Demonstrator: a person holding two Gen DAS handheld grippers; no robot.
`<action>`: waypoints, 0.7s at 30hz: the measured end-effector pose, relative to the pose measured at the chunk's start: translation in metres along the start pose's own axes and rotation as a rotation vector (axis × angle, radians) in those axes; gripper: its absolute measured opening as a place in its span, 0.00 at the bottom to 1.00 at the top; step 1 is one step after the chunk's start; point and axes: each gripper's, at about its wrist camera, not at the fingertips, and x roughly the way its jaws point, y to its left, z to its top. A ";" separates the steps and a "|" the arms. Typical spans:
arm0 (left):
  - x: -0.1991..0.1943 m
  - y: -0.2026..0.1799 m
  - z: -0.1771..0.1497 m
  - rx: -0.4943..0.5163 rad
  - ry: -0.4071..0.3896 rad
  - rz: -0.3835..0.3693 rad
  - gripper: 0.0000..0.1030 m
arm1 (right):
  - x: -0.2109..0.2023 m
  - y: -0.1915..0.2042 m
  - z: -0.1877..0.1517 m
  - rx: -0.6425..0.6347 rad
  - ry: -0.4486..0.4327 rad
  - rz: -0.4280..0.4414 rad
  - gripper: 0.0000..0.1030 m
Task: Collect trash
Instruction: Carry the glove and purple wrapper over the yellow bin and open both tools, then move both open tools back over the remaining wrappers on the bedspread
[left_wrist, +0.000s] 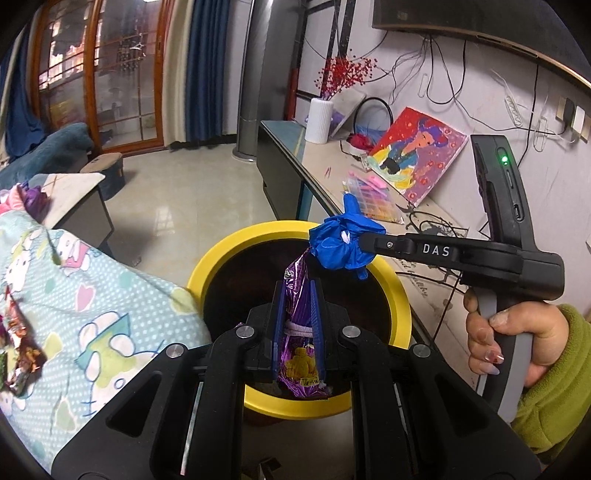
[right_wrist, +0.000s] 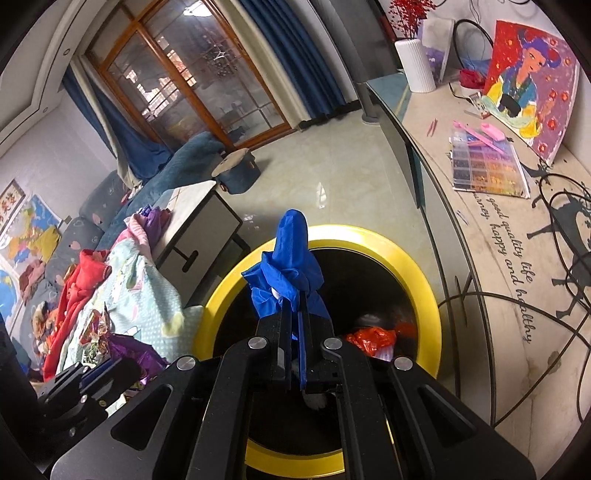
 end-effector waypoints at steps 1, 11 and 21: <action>0.002 0.001 0.000 0.000 0.003 0.000 0.08 | 0.001 -0.001 0.000 0.001 0.001 -0.002 0.03; 0.024 0.001 0.001 -0.012 0.043 -0.020 0.08 | 0.010 -0.009 -0.004 0.018 0.032 -0.003 0.05; 0.010 0.013 0.002 -0.064 0.005 0.005 0.64 | 0.004 -0.012 -0.002 0.039 0.010 -0.009 0.38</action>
